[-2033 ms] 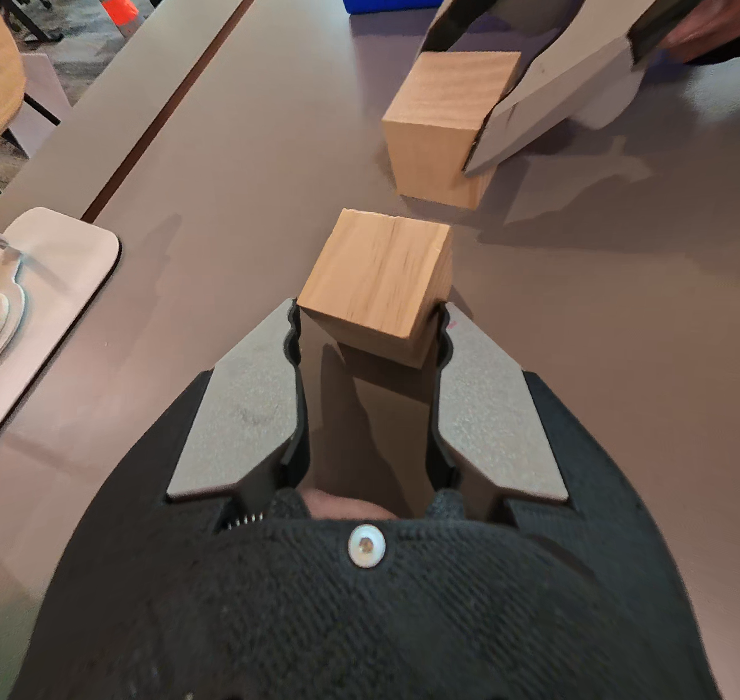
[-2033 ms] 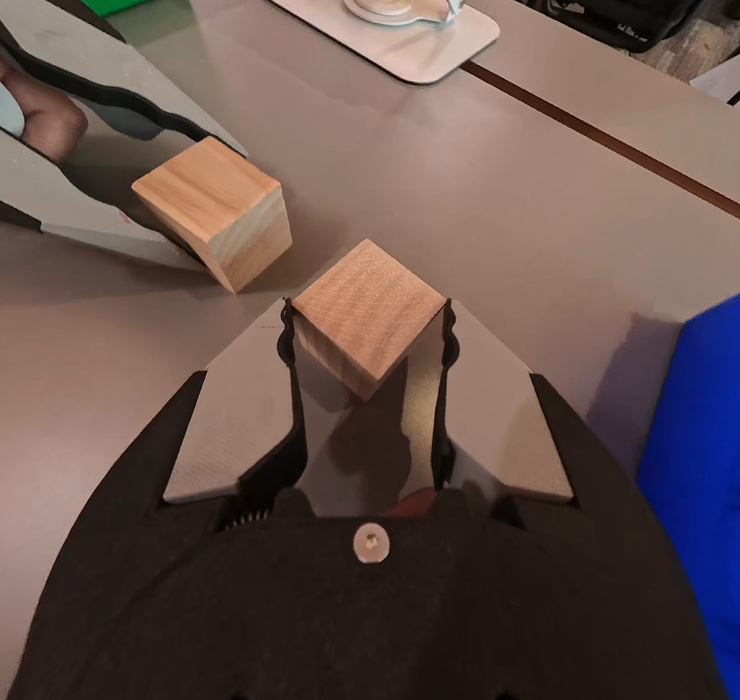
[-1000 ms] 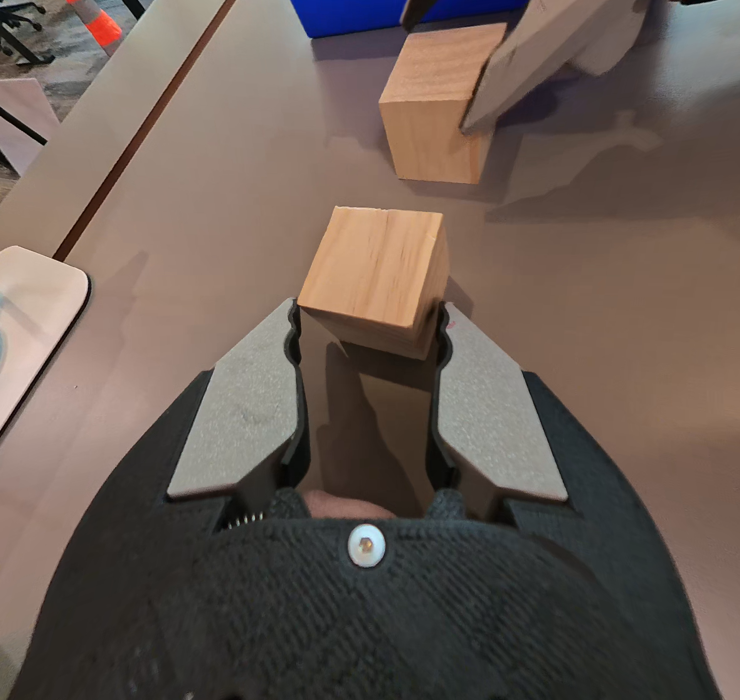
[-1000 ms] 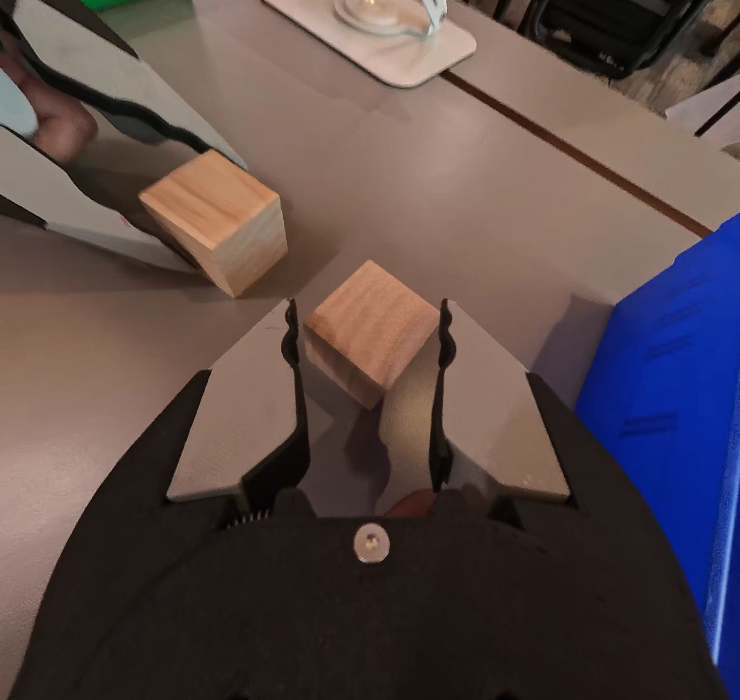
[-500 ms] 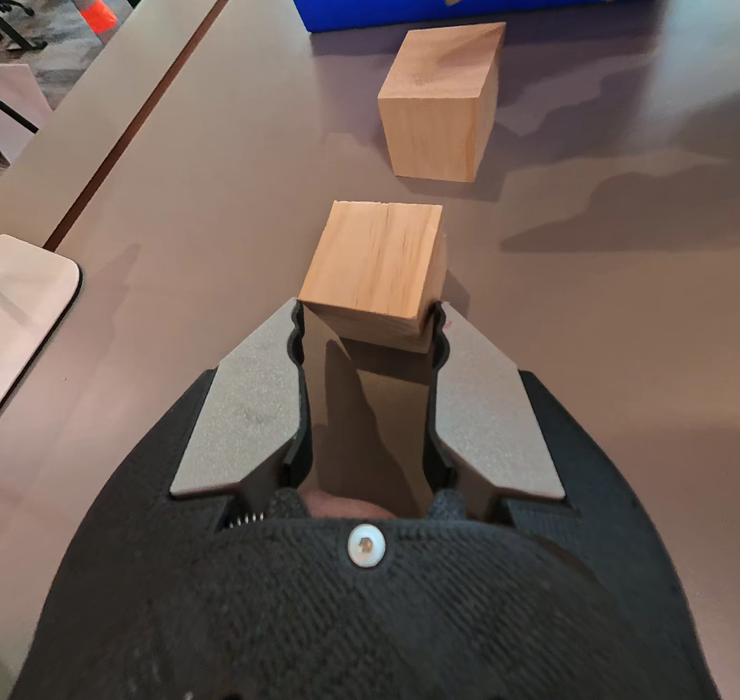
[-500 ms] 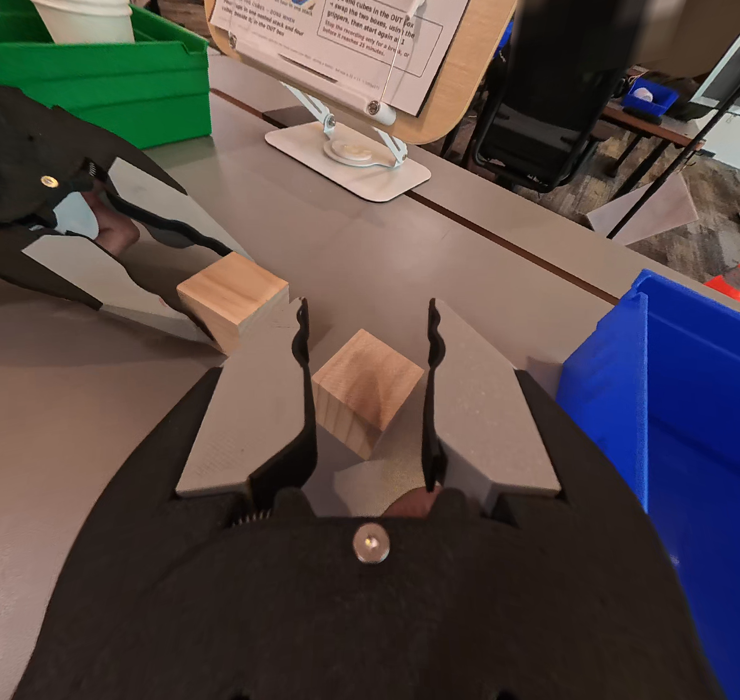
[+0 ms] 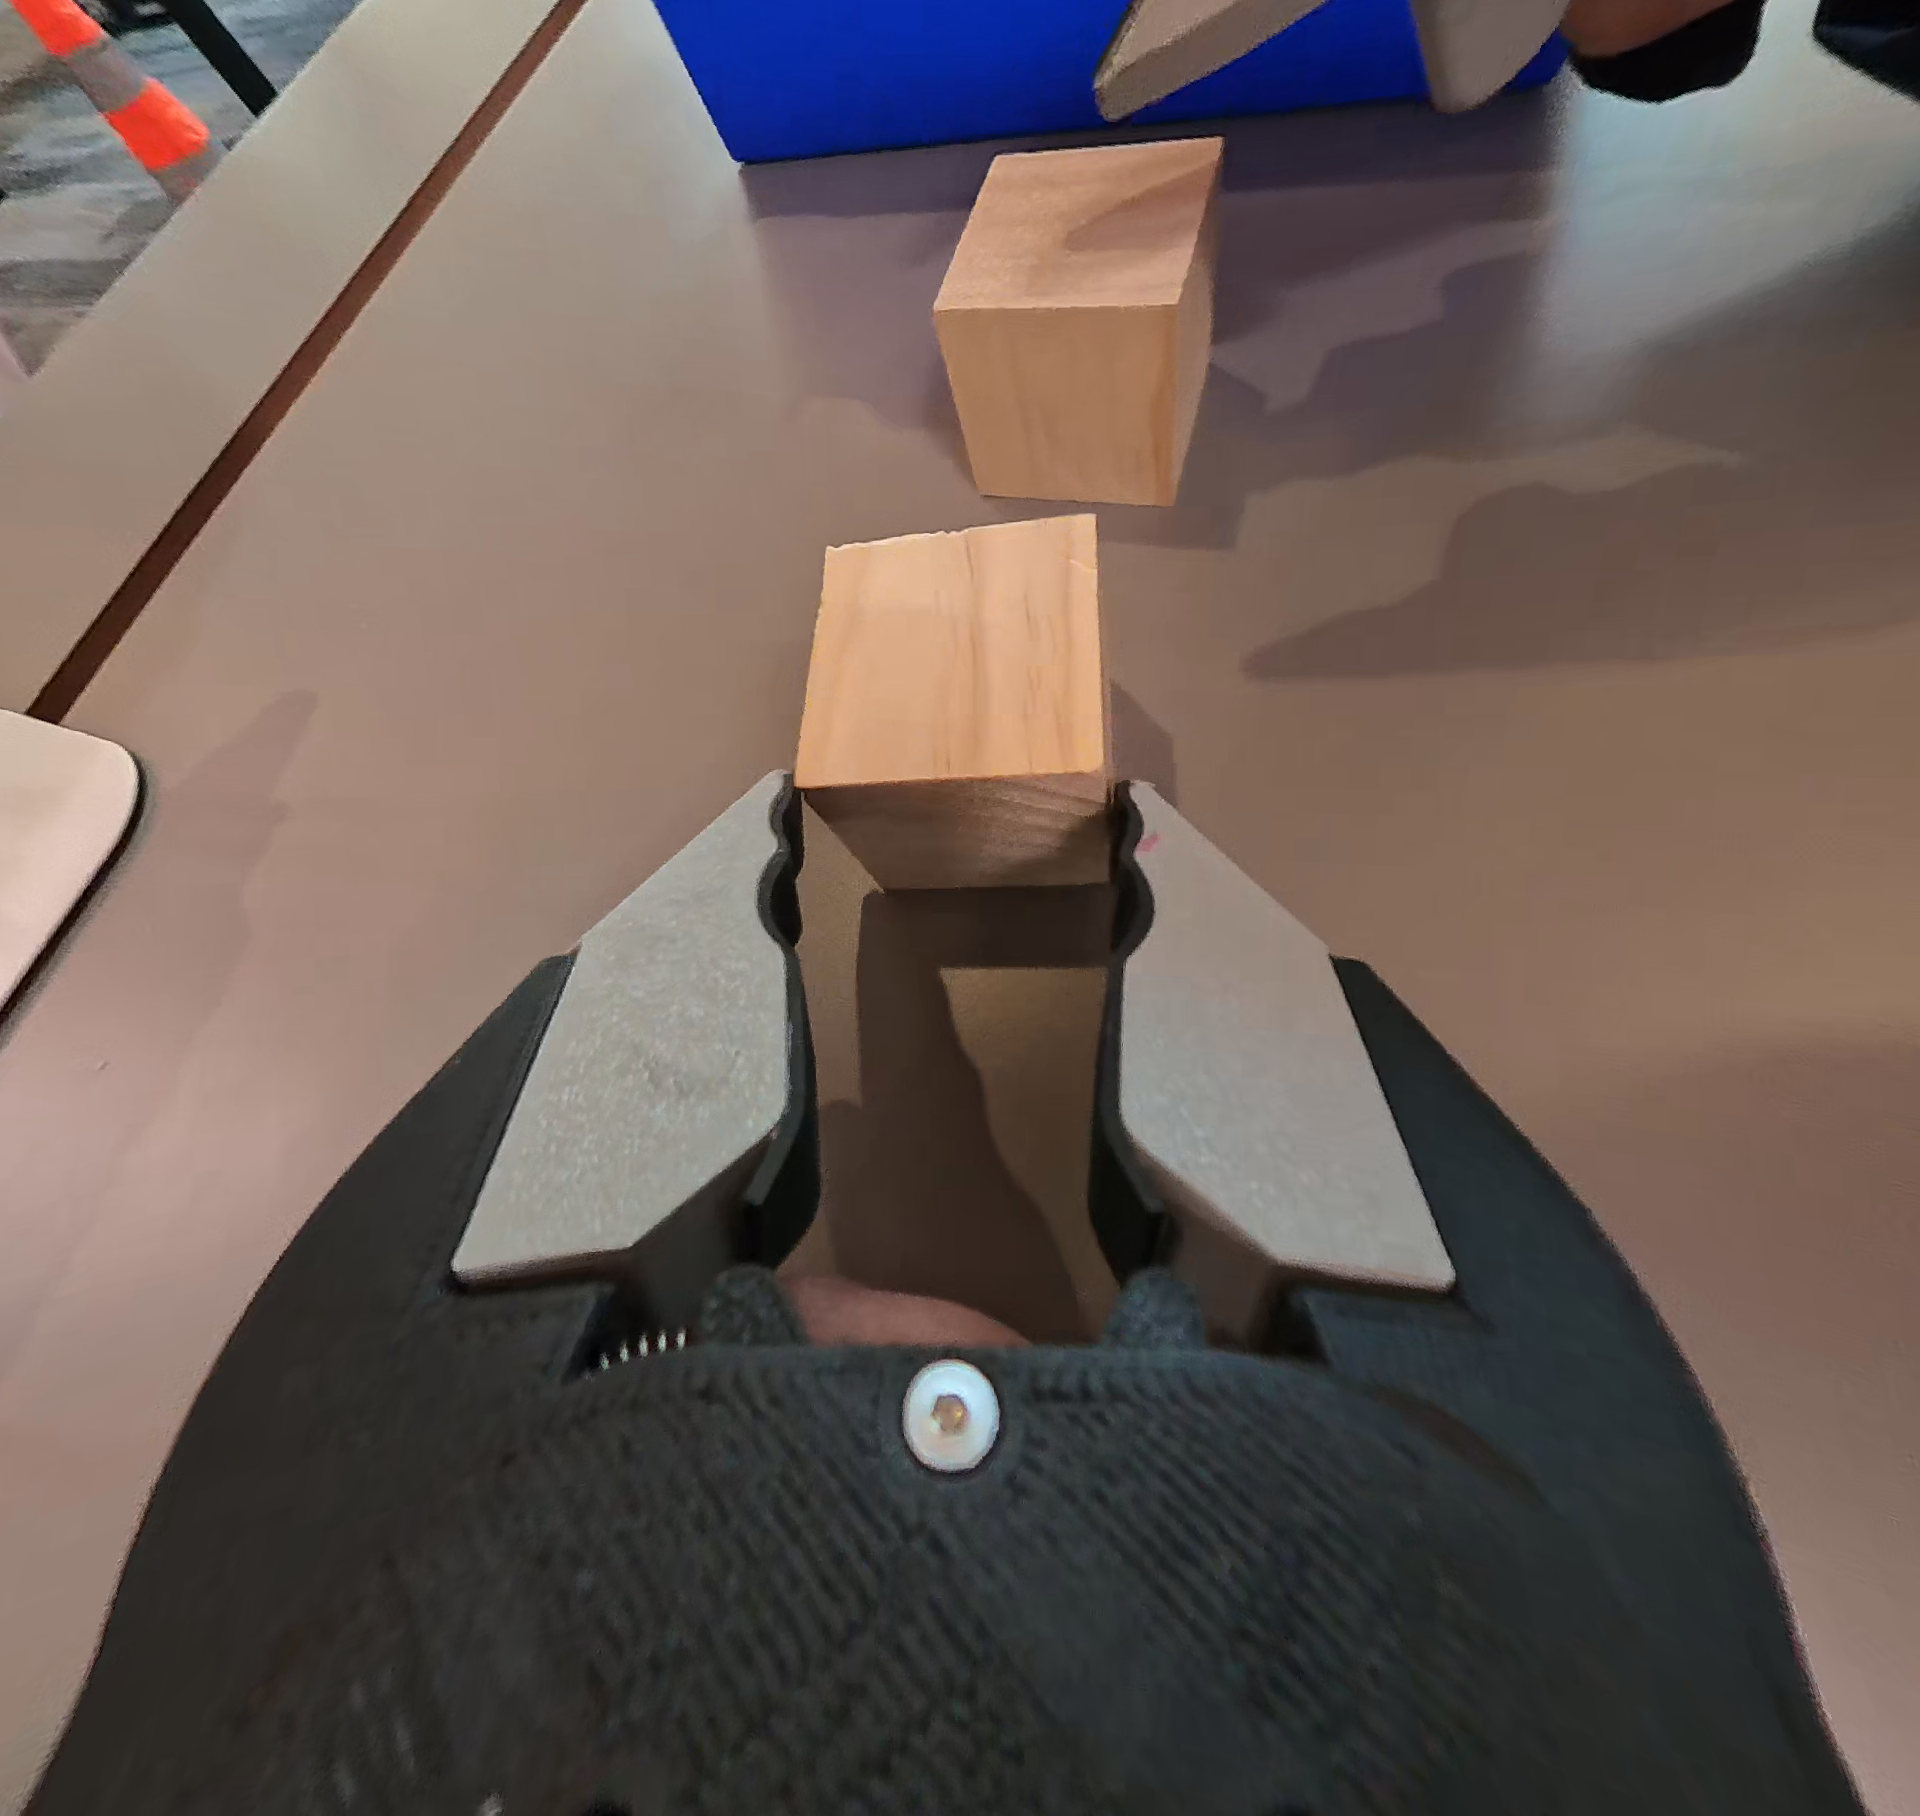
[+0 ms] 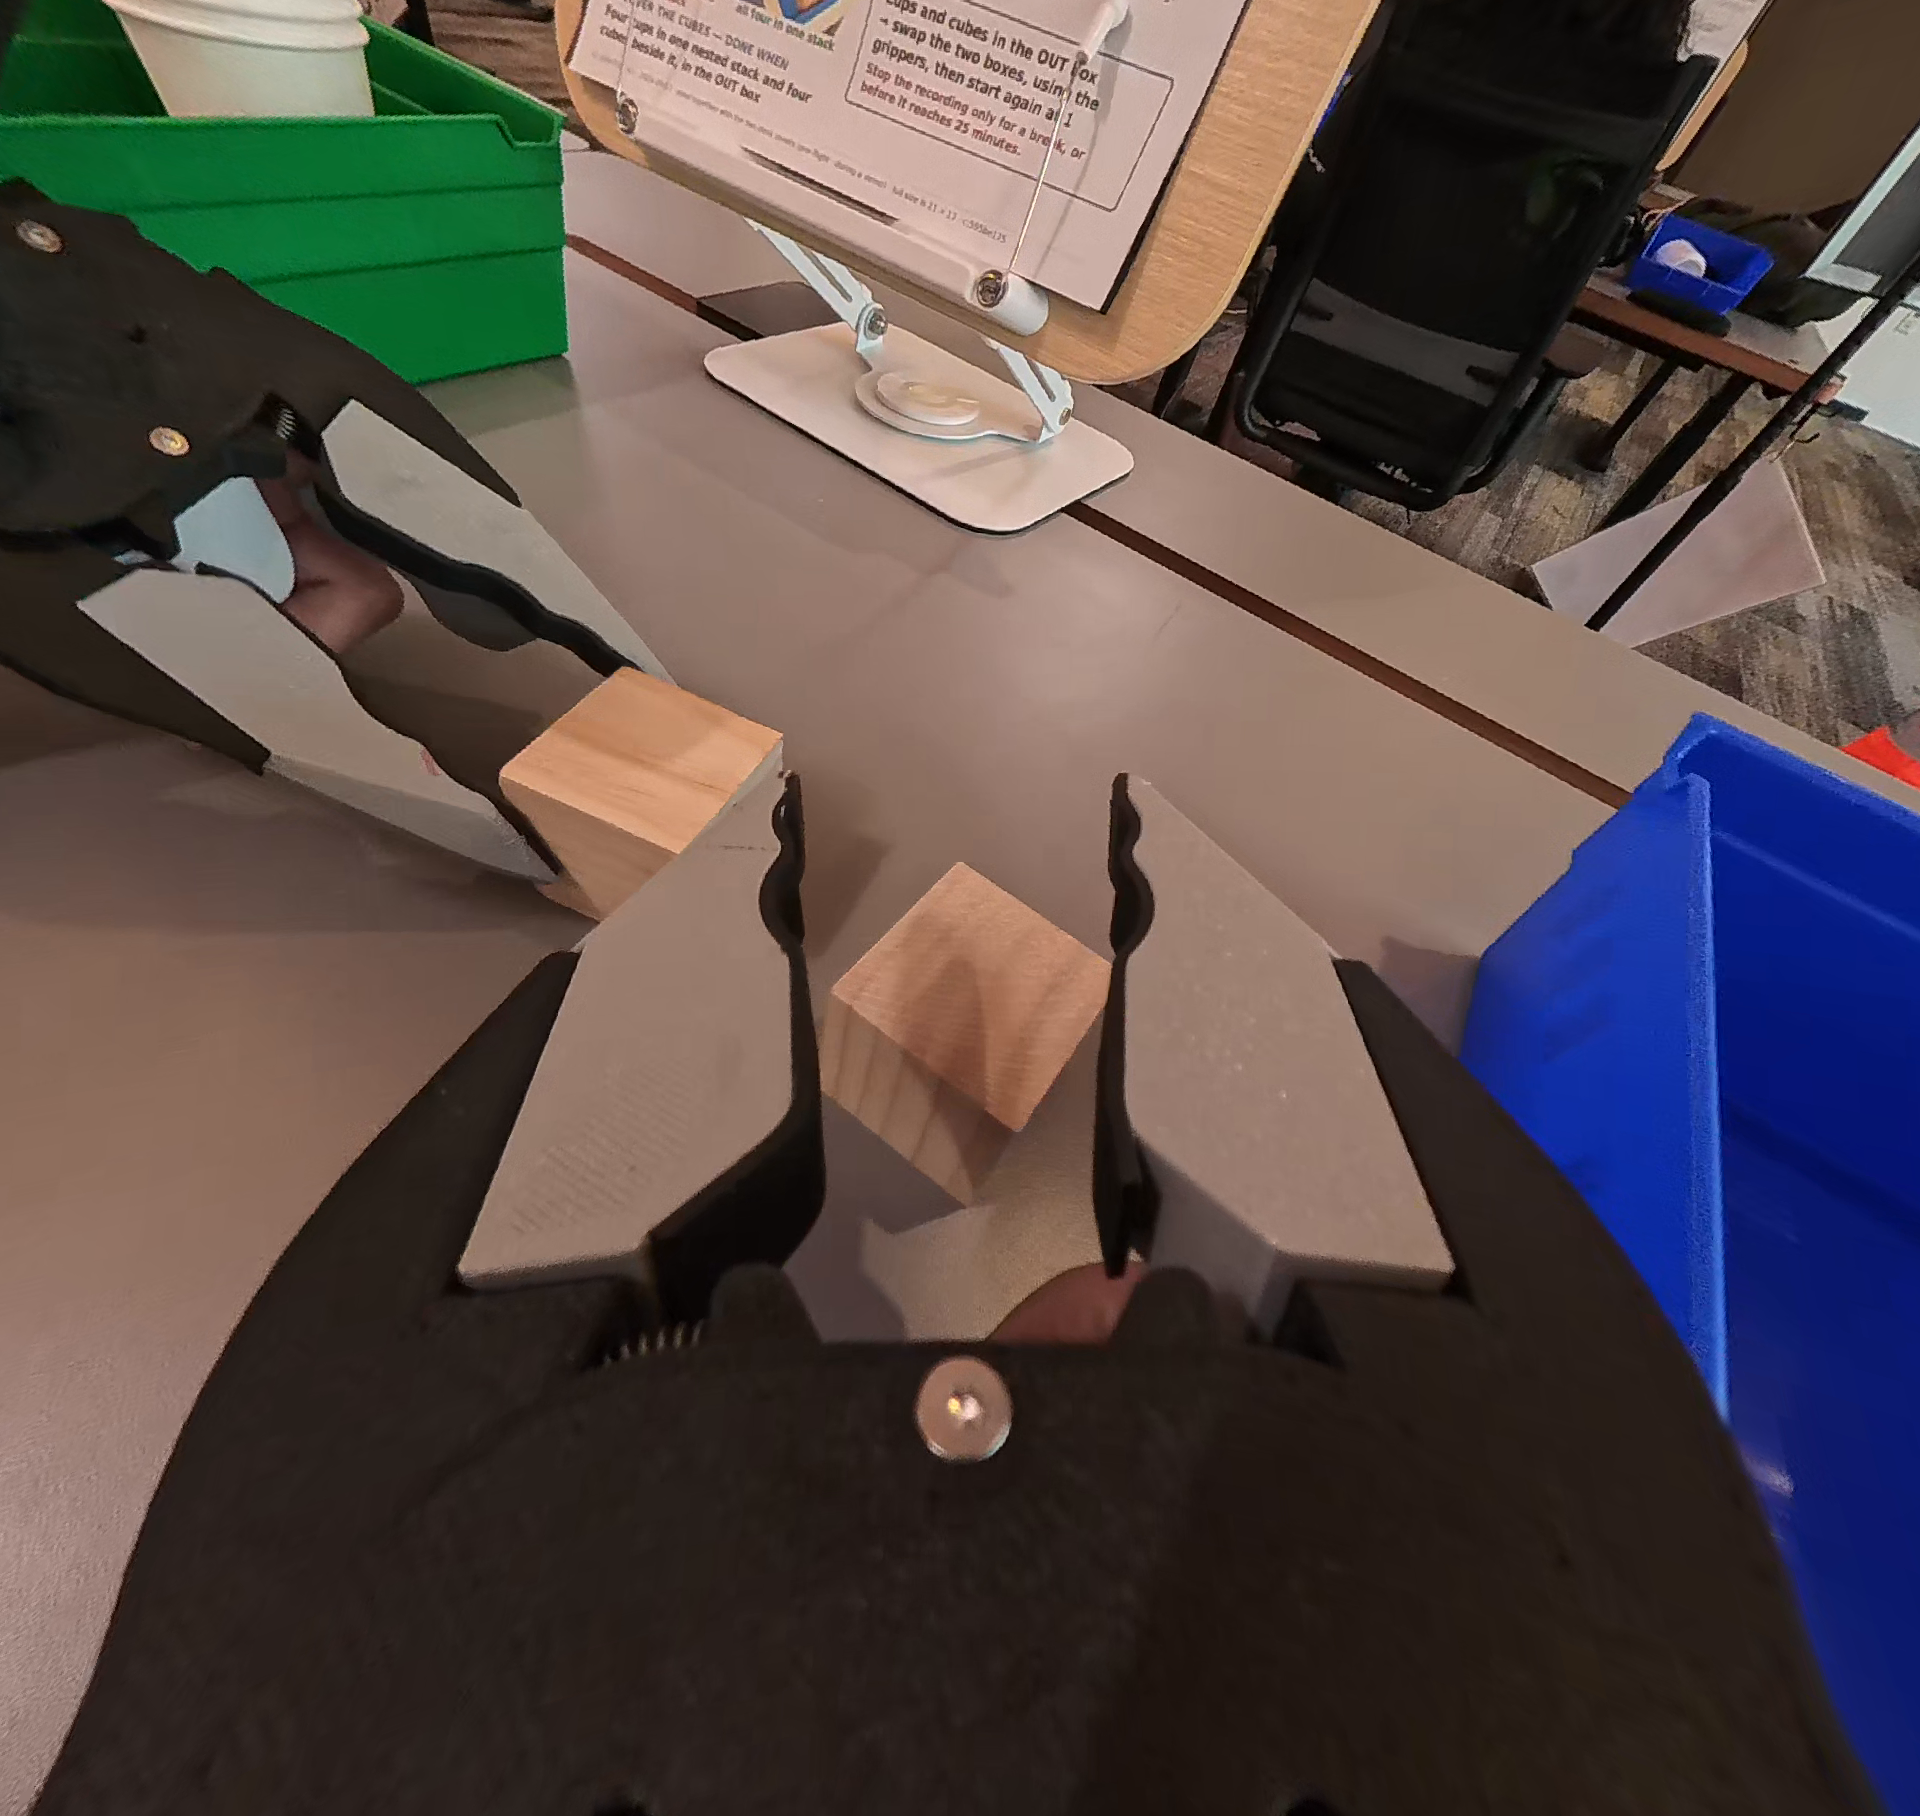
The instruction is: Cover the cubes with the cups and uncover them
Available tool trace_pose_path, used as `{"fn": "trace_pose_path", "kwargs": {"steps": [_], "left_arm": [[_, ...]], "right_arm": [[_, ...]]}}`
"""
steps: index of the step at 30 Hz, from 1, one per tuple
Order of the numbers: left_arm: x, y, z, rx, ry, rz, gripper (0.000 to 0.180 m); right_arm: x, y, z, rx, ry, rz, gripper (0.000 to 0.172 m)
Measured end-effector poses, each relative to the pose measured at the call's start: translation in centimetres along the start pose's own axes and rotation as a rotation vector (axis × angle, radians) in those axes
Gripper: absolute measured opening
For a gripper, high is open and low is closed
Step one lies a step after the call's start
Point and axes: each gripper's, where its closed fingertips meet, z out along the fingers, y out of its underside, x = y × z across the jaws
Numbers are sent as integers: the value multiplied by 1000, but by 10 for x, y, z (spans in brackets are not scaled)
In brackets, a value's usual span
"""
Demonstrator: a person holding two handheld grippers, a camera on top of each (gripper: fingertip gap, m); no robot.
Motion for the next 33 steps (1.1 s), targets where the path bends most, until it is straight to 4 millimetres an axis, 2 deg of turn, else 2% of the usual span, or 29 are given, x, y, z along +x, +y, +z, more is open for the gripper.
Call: {"fn": "trace_pose_path", "kwargs": {"steps": [6, 13, 19, 22, 26, 27, 29, 30, 32, 33], "left_arm": [[-9, 5, 0, -26, -45, 11, 65], [-17, 8, -12, -37, -99, 0, 64], [-9, 15, -14, -62, -86, 9, 66], [-8, 14, -23, -74, -112, 11, 69], [0, -4, -35, 57, -148, -139, 68], [3, -3, -39, 68, -154, -189, 68], [9, 0, -56, 52, -171, -246, 71], [7, -2, -72, 62, -202, -267, 71], [-10, -7, -118, 94, -318, -333, 67], [-27, -4, -146, 97, -416, -401, 63]], "right_arm": [[-5, -1, 1, 1, -3, -15, 56], [-2, -2, -1, 9, -1, -1, 56], [-3, -2, -1, 10, -2, -6, 56], [-2, -3, -1, 17, 2, 0, 56], [-2, -8, -3, 41, -4, 35, 62], [-2, -8, -3, 45, -4, 41, 64], [-1, -8, -3, 46, -2, 49, 65], [-2, -8, -3, 47, -5, 51, 65], [-3, -9, -4, 51, -8, 48, 64], [-4, -10, -4, 54, -8, 46, 64]]}}
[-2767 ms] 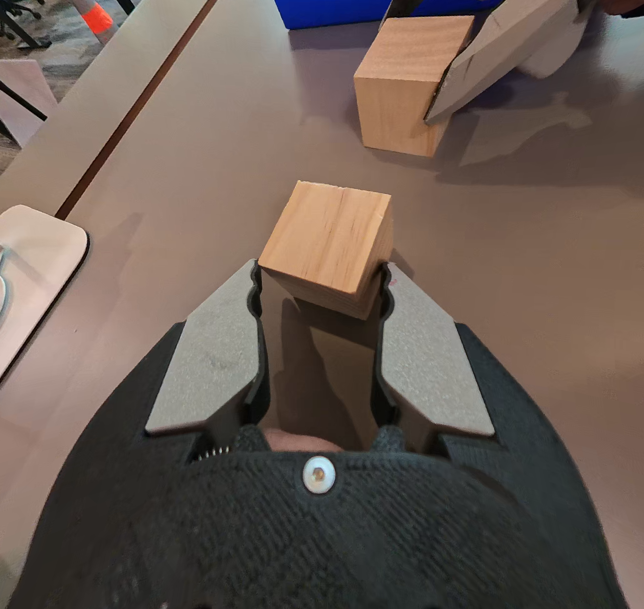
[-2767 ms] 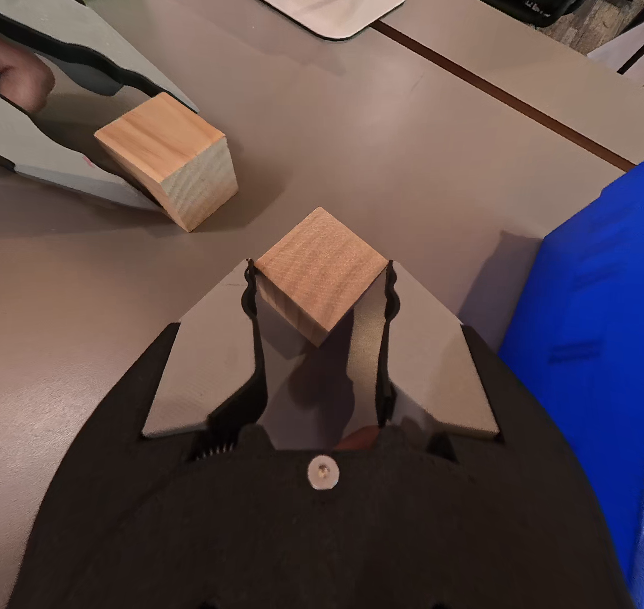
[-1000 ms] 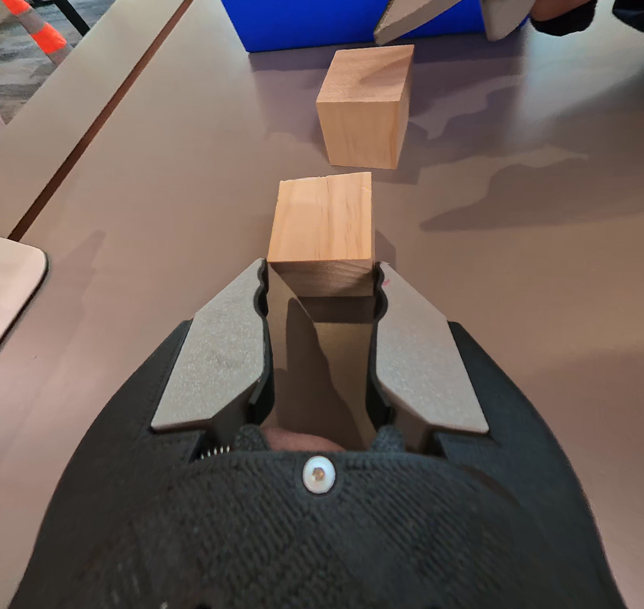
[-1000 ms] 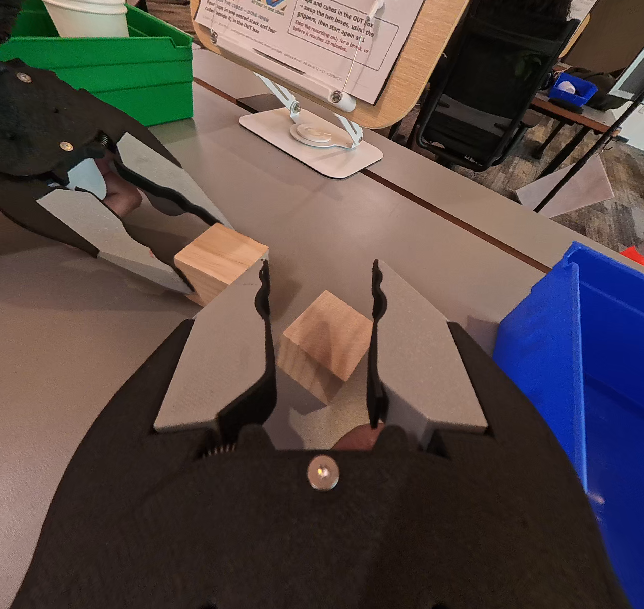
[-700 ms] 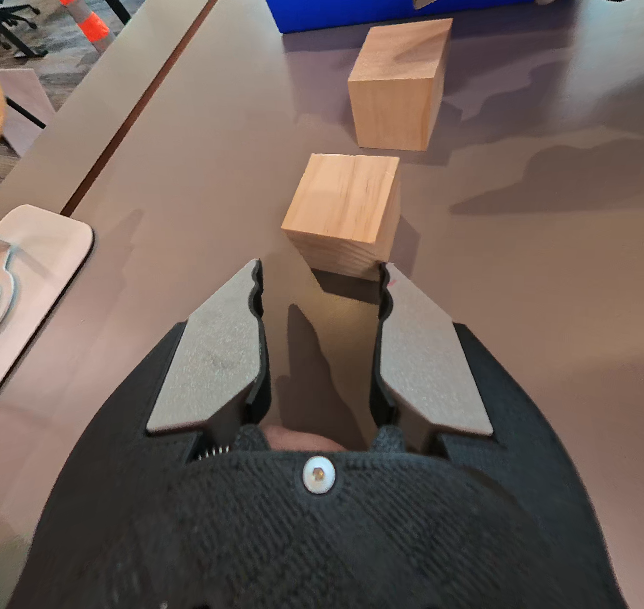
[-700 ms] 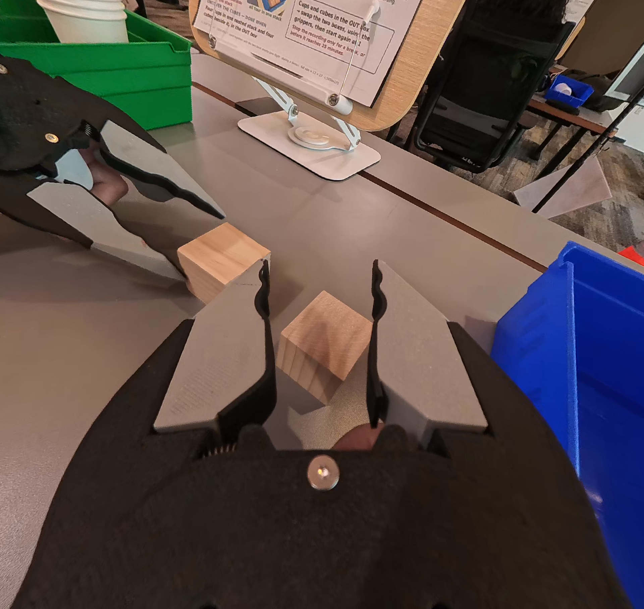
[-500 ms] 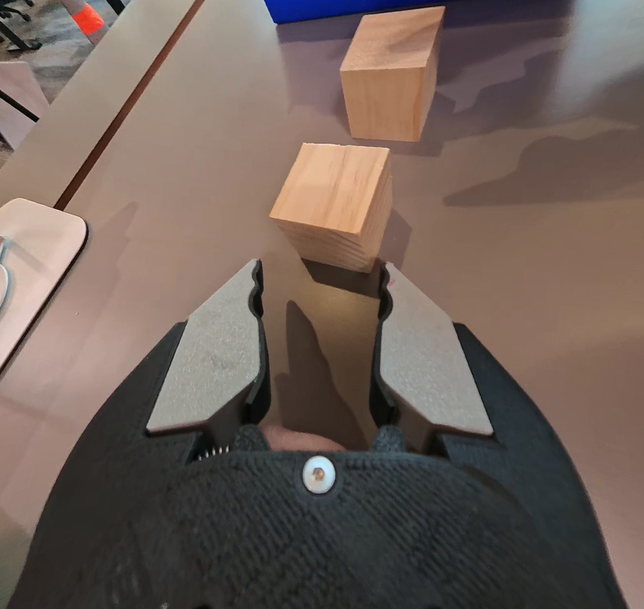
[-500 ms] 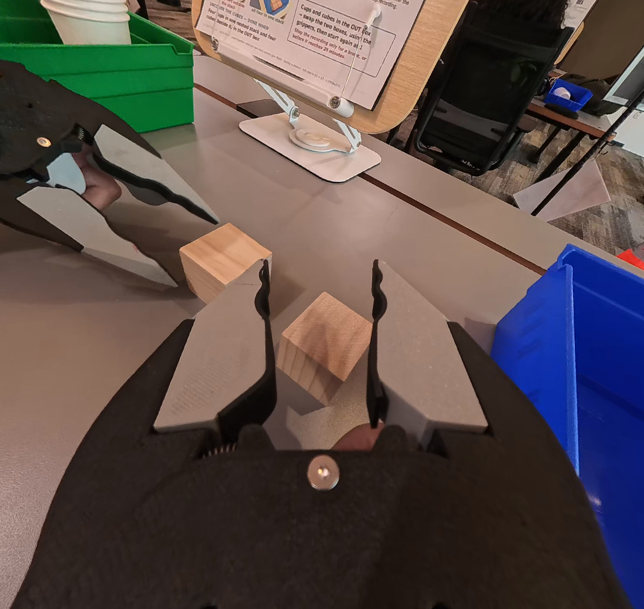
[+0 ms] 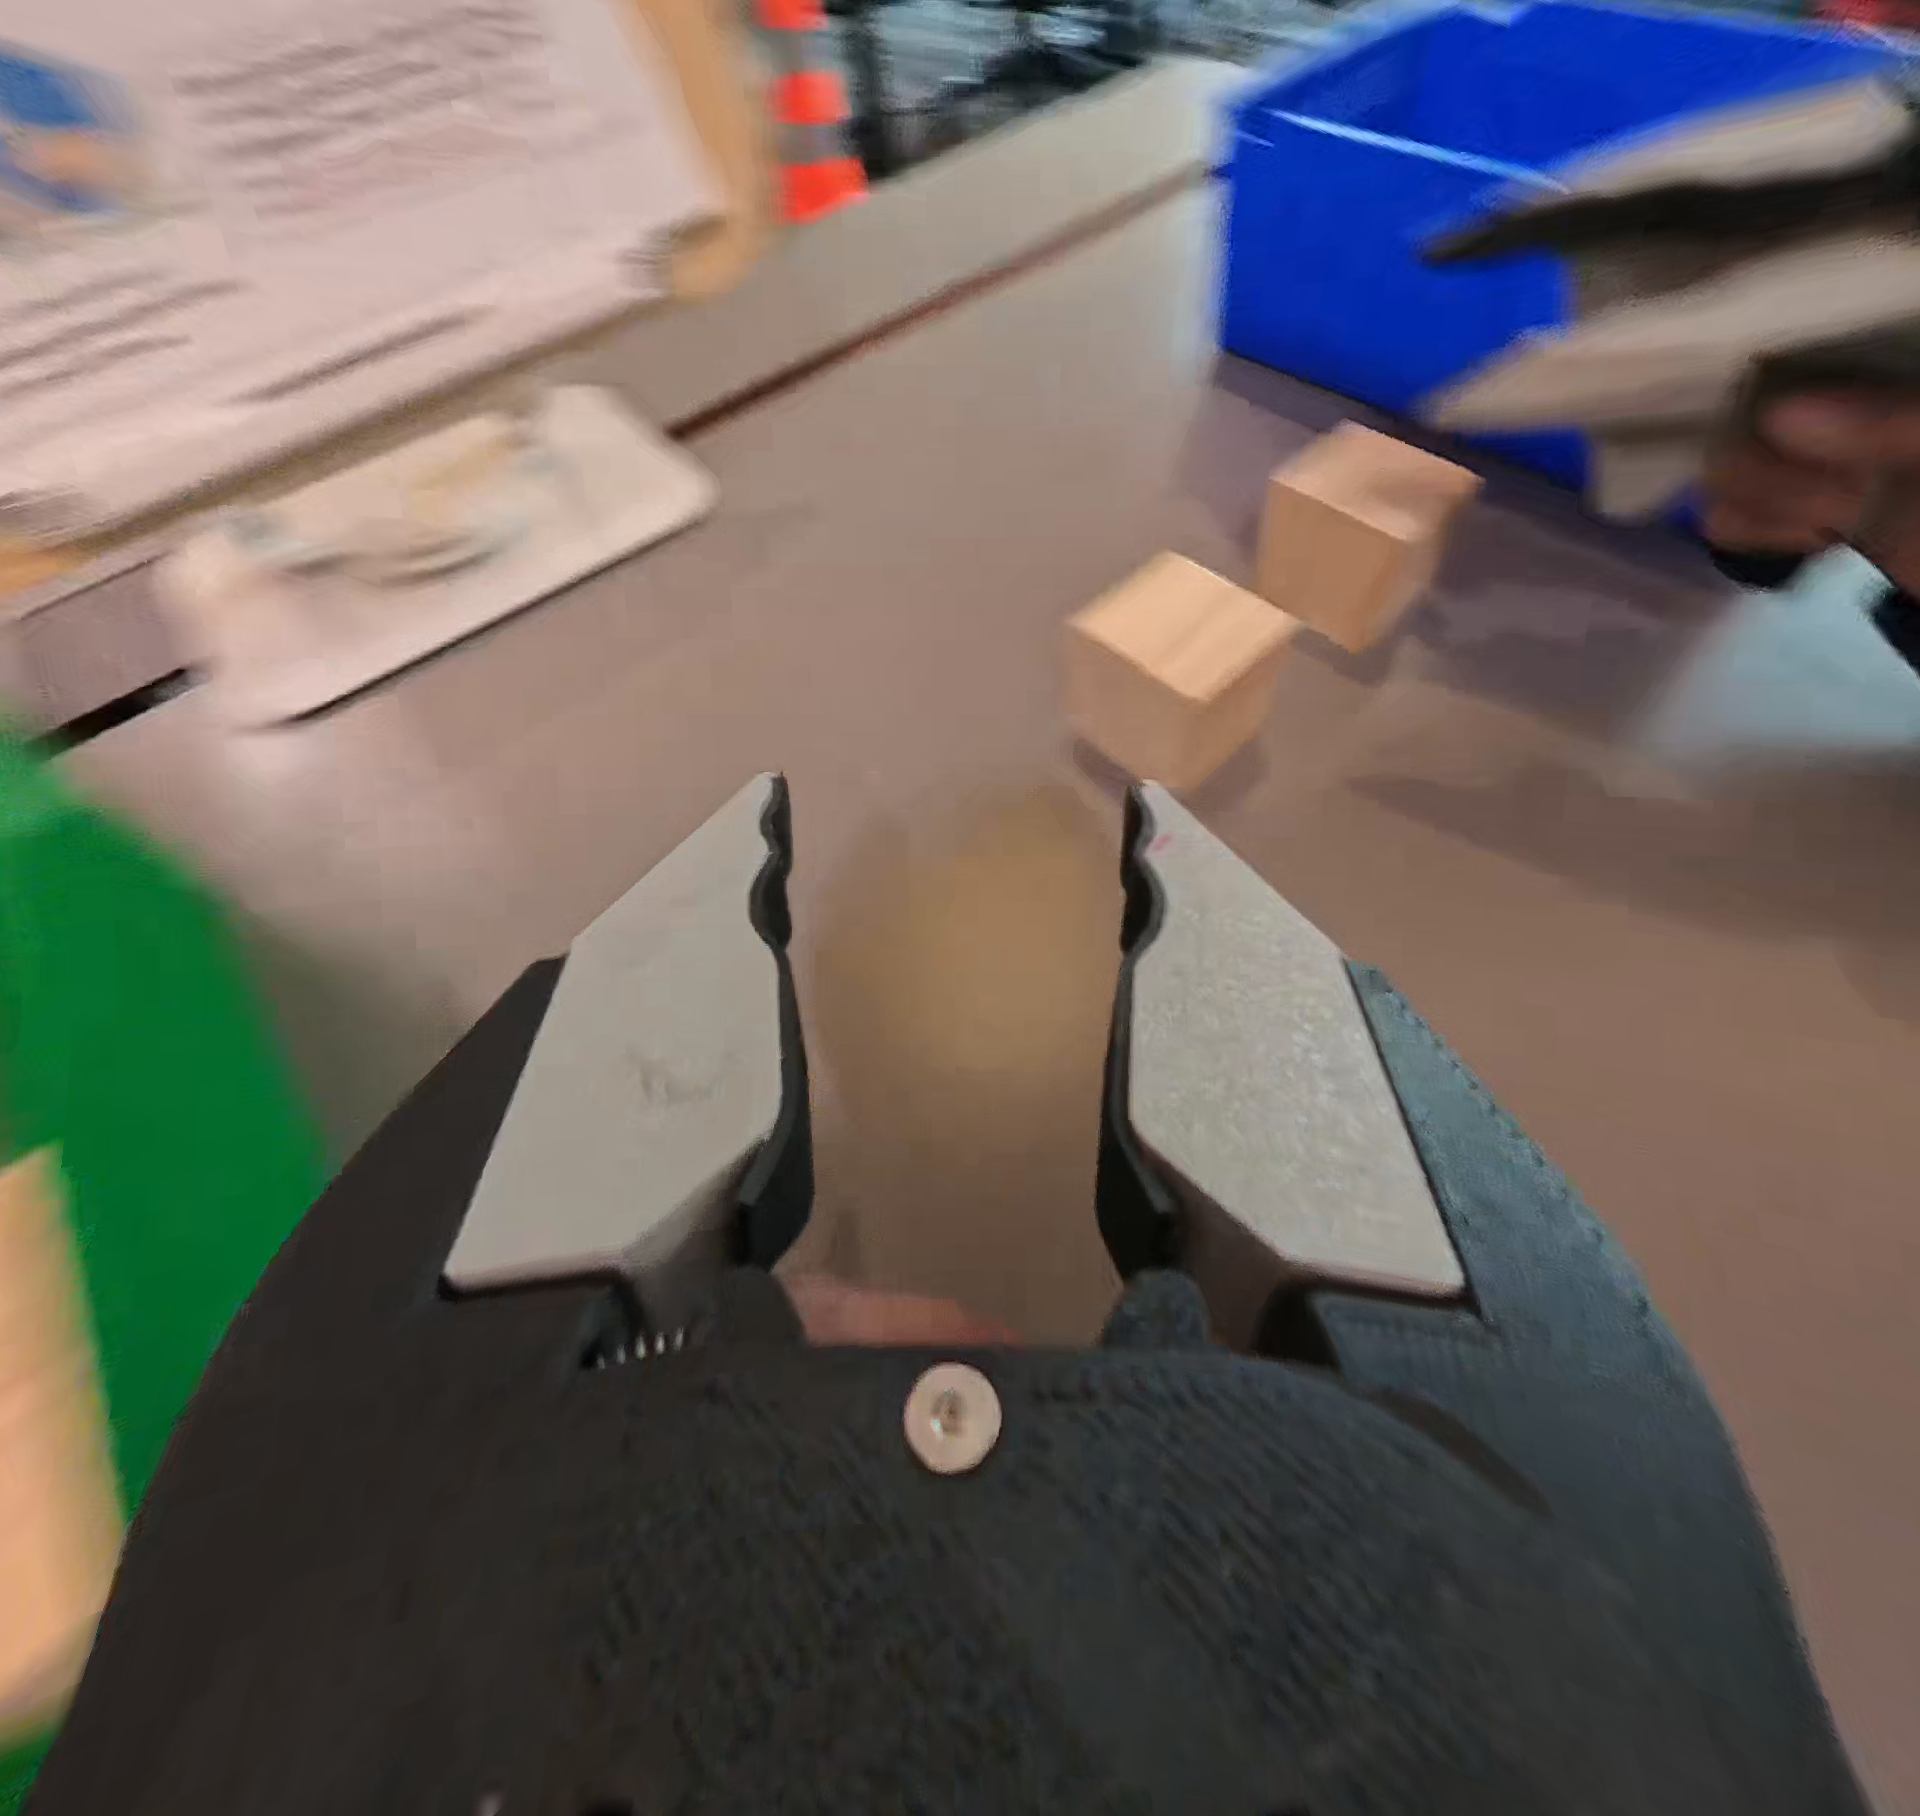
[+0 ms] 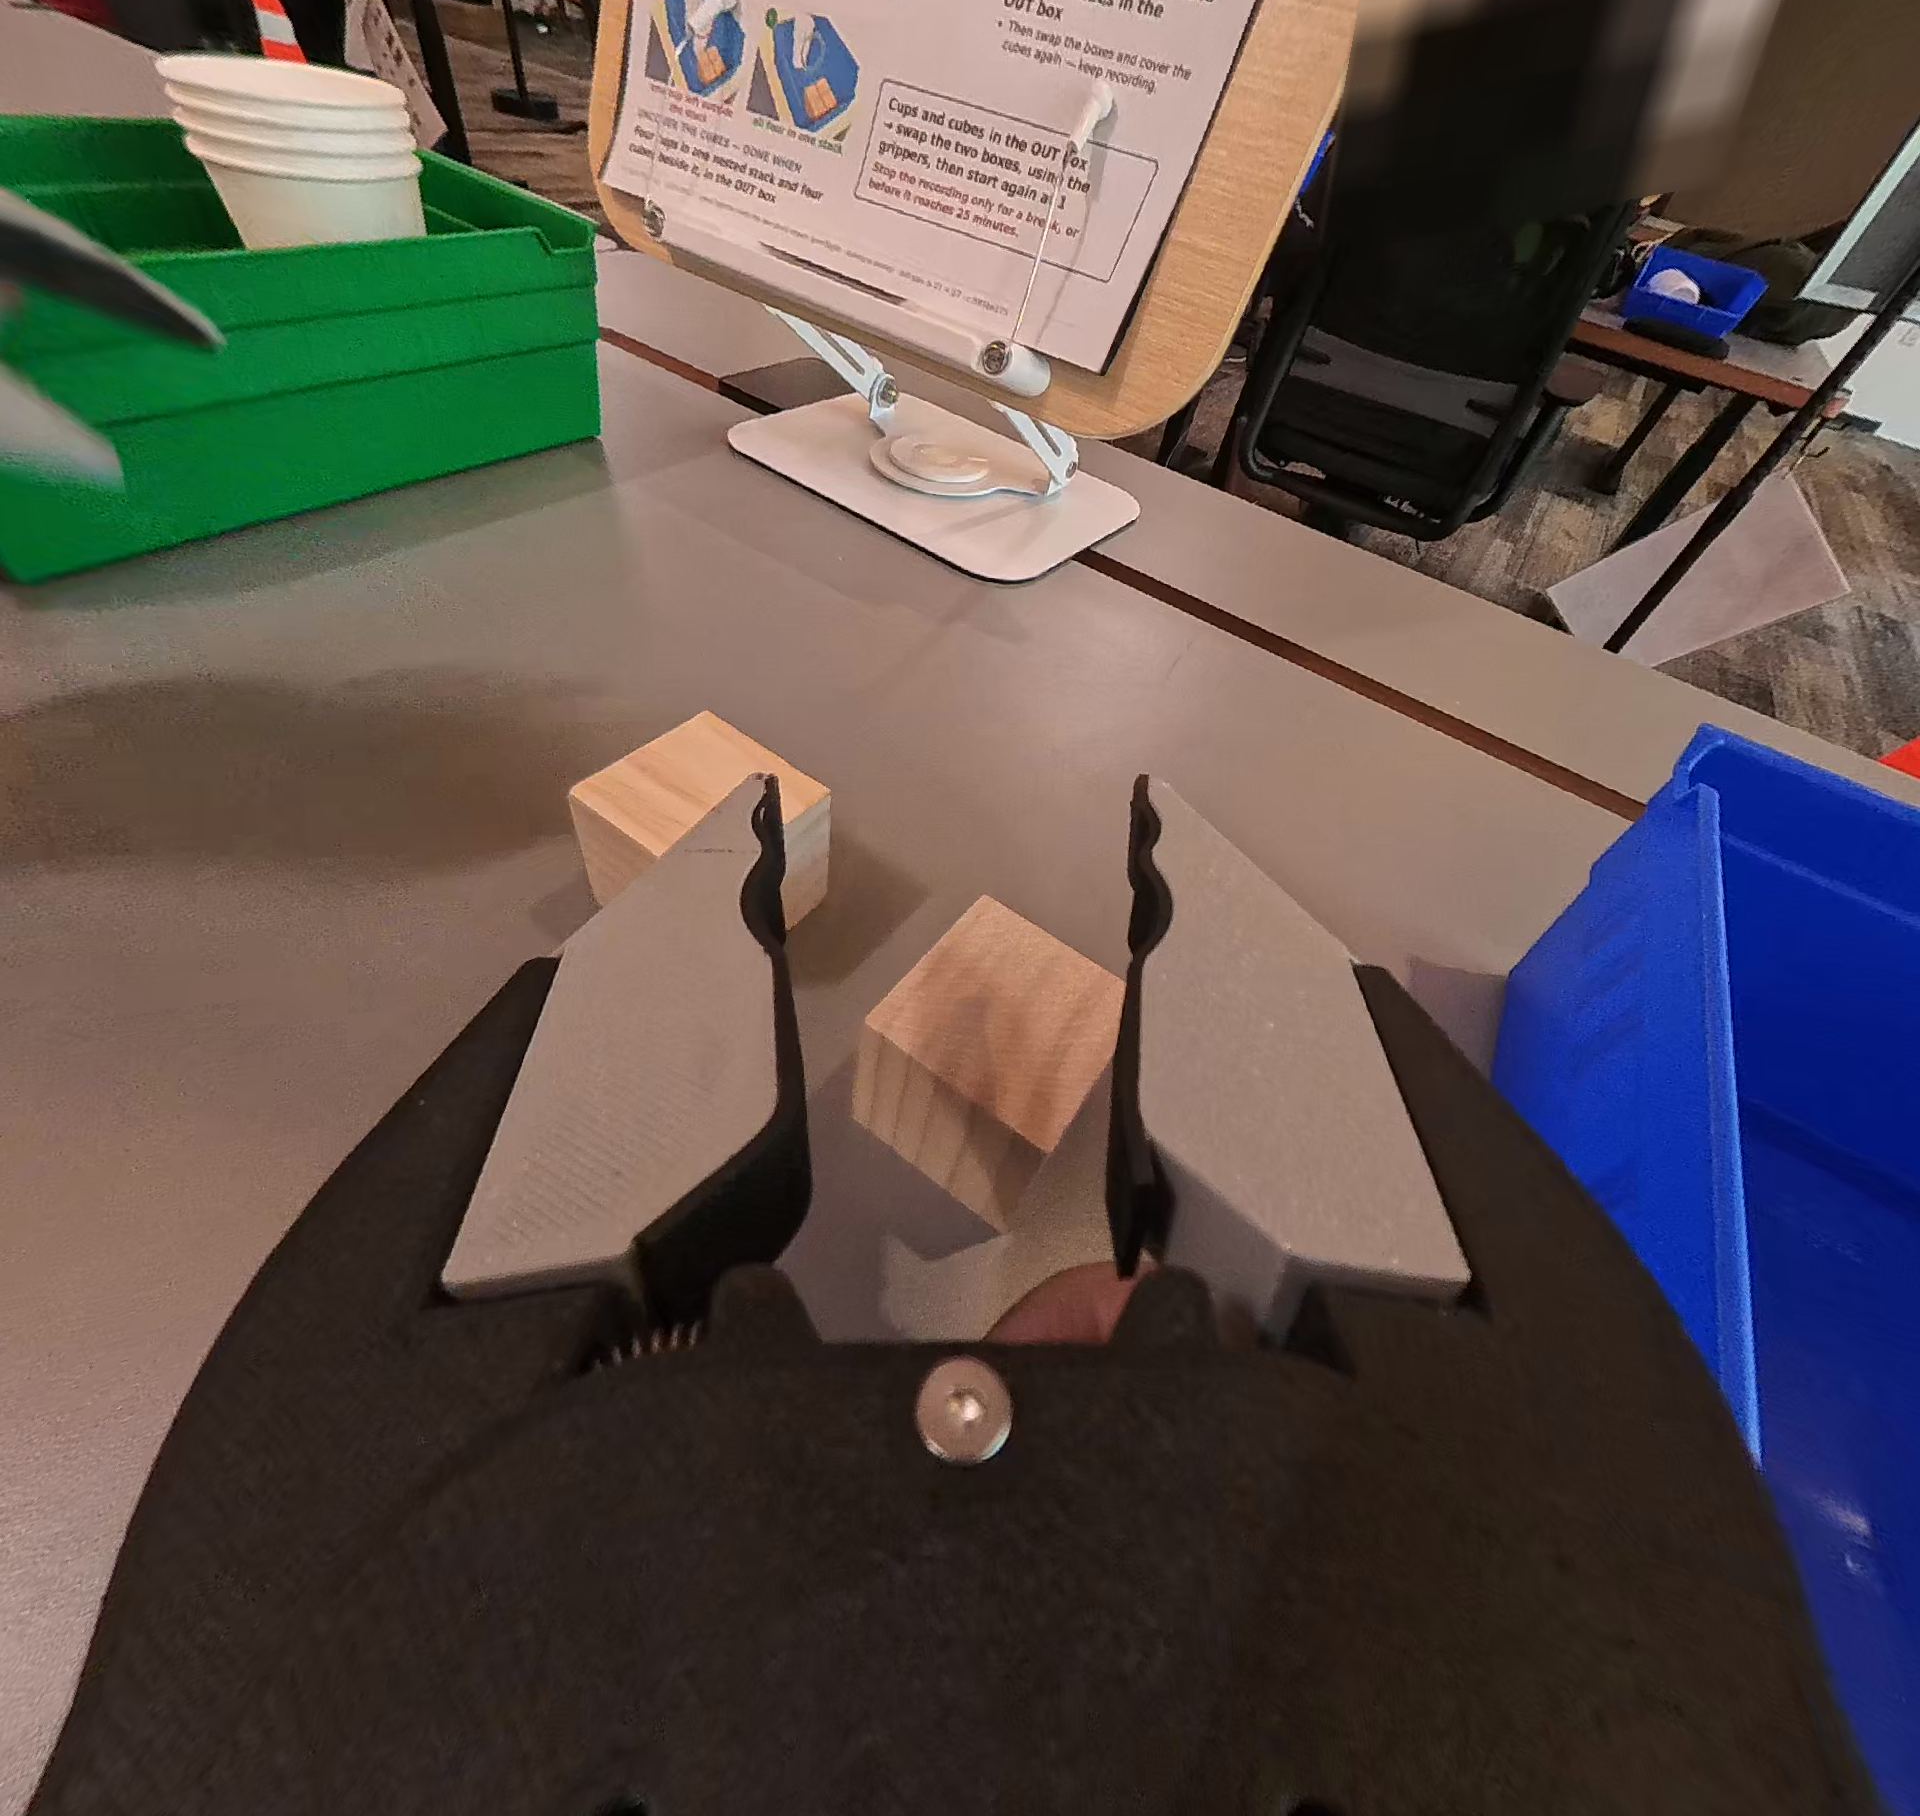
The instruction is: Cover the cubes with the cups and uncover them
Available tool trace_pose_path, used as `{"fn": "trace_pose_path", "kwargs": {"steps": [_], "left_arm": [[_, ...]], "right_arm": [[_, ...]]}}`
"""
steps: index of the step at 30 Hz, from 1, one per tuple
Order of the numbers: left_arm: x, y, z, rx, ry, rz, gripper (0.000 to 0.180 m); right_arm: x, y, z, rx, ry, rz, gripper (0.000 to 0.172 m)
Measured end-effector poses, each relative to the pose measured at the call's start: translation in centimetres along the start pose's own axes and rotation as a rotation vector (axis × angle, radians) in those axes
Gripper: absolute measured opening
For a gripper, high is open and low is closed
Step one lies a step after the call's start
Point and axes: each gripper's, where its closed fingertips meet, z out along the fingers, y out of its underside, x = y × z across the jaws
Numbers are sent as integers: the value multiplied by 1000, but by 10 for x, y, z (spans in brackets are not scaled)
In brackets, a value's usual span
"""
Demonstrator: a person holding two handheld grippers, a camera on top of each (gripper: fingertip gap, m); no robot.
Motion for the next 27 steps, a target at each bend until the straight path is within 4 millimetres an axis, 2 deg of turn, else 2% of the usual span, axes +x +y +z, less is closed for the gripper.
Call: {"fn": "trace_pose_path", "kwargs": {"steps": [3, 5, 7, 8, 9, 11, 15, 18, 20, 22, 24, 27], "left_arm": [[-83, -12, -60, 16, -268, -140, 58], [-142, -5, -94, -11, -469, -173, 58], [-183, 13, -111, -81, -566, -216, 58], [-195, 26, -109, -141, -575, -243, 61], [-202, 42, -103, -209, -561, -283, 66], [-203, 68, -80, -315, -491, -367, 71], [-211, 104, -47, -482, -463, -420, 76], [-208, 99, -30, -452, -357, -521, 60], [-207, 100, -28, -460, -324, -542, 58], [-214, 103, -33, -473, -342, -543, 69], [-228, 109, -45, -496, -392, -528, 81], [-245, 118, -66, -508, -437, -558, 82]], "right_arm": [[-4, -4, -2, 15, -8, 0, 62], [-8, -7, -2, 25, -18, 0, 62], [-11, -9, -3, 30, -25, -8, 62], [-12, -9, -3, 32, -26, -14, 61], [-13, -10, -3, 33, -26, -19, 61], [-14, -8, -3, 29, -27, -24, 61], [-12, -5, -1, 18, -22, -19, 60], [-11, -3, 0, 8, -24, -16, 60], [-12, -3, 0, 6, -27, -22, 60], [-14, -3, 0, 5, -32, -30, 60], [-14, -3, -1, 6, -31, -36, 59], [-13, -3, -1, 4, -30, -35, 59]]}}
